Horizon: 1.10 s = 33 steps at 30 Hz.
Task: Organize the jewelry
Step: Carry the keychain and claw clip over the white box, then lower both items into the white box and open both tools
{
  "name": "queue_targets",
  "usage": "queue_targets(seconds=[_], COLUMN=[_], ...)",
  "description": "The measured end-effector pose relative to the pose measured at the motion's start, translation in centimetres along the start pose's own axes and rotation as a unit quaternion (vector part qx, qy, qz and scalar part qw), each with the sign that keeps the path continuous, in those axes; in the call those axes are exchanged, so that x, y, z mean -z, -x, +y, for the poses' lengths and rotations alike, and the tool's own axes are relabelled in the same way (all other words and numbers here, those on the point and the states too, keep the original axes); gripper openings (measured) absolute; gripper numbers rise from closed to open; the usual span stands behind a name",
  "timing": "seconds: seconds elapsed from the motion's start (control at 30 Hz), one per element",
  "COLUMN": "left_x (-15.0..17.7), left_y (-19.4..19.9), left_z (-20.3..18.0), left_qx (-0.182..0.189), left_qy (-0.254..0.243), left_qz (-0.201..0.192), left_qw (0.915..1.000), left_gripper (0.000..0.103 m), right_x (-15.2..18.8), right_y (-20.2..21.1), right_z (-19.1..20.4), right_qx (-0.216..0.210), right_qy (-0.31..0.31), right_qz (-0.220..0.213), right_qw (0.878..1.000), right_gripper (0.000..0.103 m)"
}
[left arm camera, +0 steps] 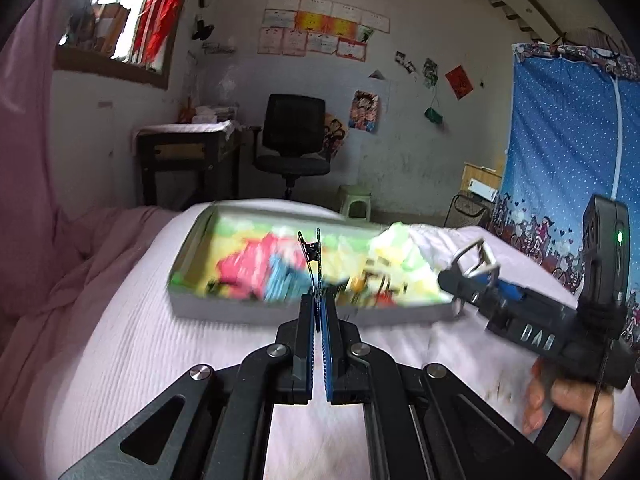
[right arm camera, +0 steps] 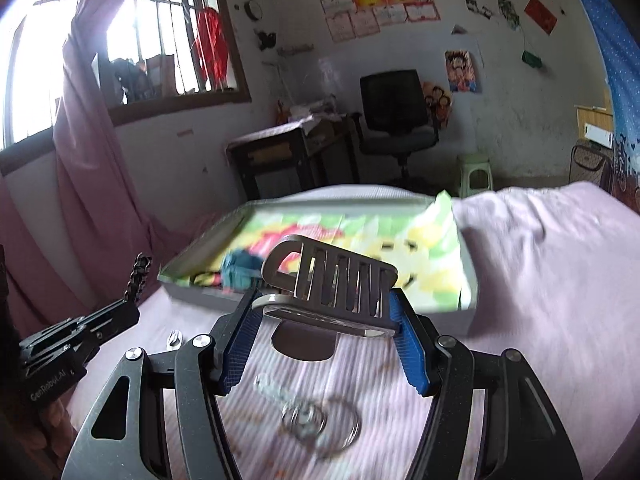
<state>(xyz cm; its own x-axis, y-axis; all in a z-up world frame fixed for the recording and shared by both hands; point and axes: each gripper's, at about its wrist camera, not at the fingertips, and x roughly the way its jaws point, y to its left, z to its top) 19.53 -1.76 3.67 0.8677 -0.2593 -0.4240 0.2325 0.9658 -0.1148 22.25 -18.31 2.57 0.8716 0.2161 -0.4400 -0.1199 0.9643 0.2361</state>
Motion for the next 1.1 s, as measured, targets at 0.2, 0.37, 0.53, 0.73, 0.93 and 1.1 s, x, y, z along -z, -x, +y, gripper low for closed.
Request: queue_targets(seconds=[0.2,0.37,0.53,0.73,0.93,1.1], left_x=[-3.1,-3.4,-2.4,-1.4,-1.0,-1.0], left_y=[-4.6,-8.7,-10.8,-12.7,-13.3,-13.3], left_z=[-0.6,-0.3,-0.5,0.0,0.3,0.2], left_qx=[0.018,0.037,0.034,0.024,0.022,0.02], left_qy=[-0.002,0.019,0.012,0.033,0.039,0.038], left_qz=[0.023,0.084,0.124,0.174,0.192,0.194], left_qw=[0.9996,0.9956,0.9916,0.9838,0.9803,0.98], left_gripper=[0.004,0.004,0.004,0.004,0.004,0.004], right_x=[-1.5,-1.6,-2.1,-1.7,-0.9,-0.8], right_y=[-2.4,-4.7,-6.4,-8.8,-10.1,-10.2], right_z=[-0.3,-1.5,-2.8,-3.9,-3.6,-3.8], right_qx=[0.03,0.046,0.057,0.056,0.053,0.052], right_qy=[0.026,0.018,0.006,-0.009,-0.003,-0.005], right_qz=[-0.005,0.007,0.02,0.056,0.083,0.087], right_qw=[0.999,0.999,0.998,0.997,0.995,0.995], right_gripper=[0.058,0.058,0.058,0.058,0.058,0.058])
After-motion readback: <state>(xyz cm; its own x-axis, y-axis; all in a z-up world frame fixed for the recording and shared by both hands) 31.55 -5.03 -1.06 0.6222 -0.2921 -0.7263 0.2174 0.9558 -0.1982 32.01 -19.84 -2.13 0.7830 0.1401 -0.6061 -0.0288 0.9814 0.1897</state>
